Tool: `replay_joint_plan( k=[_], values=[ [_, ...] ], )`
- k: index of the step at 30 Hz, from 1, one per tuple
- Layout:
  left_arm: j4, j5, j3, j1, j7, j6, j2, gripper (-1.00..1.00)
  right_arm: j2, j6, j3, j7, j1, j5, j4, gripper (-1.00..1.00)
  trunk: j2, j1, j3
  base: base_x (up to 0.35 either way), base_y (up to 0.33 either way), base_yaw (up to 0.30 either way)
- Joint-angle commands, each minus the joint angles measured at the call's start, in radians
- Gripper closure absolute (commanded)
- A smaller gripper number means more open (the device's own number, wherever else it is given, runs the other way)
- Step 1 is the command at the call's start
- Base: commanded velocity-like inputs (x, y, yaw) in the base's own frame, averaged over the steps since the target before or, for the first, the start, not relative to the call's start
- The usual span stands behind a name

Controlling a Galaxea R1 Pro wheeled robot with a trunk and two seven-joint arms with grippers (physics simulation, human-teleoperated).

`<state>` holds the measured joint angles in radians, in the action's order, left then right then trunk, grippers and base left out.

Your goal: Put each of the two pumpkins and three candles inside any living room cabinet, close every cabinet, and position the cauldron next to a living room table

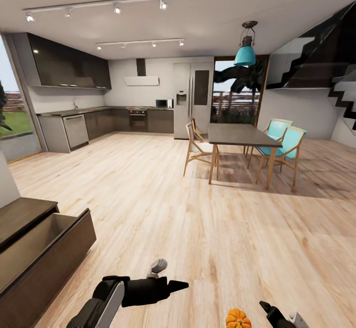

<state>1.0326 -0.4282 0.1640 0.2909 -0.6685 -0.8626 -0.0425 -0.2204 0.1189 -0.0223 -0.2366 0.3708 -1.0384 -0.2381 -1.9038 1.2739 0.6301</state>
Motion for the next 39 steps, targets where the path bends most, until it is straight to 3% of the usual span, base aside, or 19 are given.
replay_joint_plan(
  k=[1,3,7,16,20,24,39],
  values=[
    [0.024,-0.017,0.0,0.002,0.0,-0.025,0.0,-1.0,-0.001,0.004,-0.002,-0.002,0.0,-0.008,0.0,-1.0,0.0,0.0,0.001,0.0,0.0,0.0],
    [0.082,-0.039,0.002,0.011,0.003,-0.058,-0.001,-1.0,-0.001,0.007,-0.002,-0.003,0.0,-0.008,0.0,-1.0,-0.007,0.004,0.004,0.0,0.0,0.0],
    [0.151,-0.052,-0.004,0.051,0.003,-0.104,0.0,-1.0,-0.001,0.008,-0.002,-0.003,0.0,-0.008,0.0,-1.0,-0.035,0.019,0.017,0.0,0.0,0.0],
    [0.166,-0.058,-0.006,0.062,0.002,-0.124,0.004,-1.0,-0.003,0.008,-0.002,-0.02,0.0,-0.008,-0.012,-1.0,-0.098,0.054,0.045,0.0,0.0,0.0],
    [0.172,-0.118,-0.006,0.063,0.001,-0.125,0.019,-1.0,-0.015,0.01,-0.002,-0.087,0.0,-0.009,-0.012,-1.0,-0.126,0.069,0.057,0.0,0.0,0.0],
    [0.179,-0.145,-0.006,0.063,0.001,-0.126,0.039,-1.0,-0.022,0.01,-0.002,-0.105,0.0,-0.009,-0.012,-1.0,-0.154,0.084,0.07,0.0,0.0,0.0],
    [0.179,-0.15,-0.005,0.063,0.001,-0.126,0.042,-1.0,-0.024,0.009,-0.001,-0.134,0.0,-0.014,0.0,-1.0,-0.259,0.142,0.117,0.0,0.0,0.0]
  ],
)
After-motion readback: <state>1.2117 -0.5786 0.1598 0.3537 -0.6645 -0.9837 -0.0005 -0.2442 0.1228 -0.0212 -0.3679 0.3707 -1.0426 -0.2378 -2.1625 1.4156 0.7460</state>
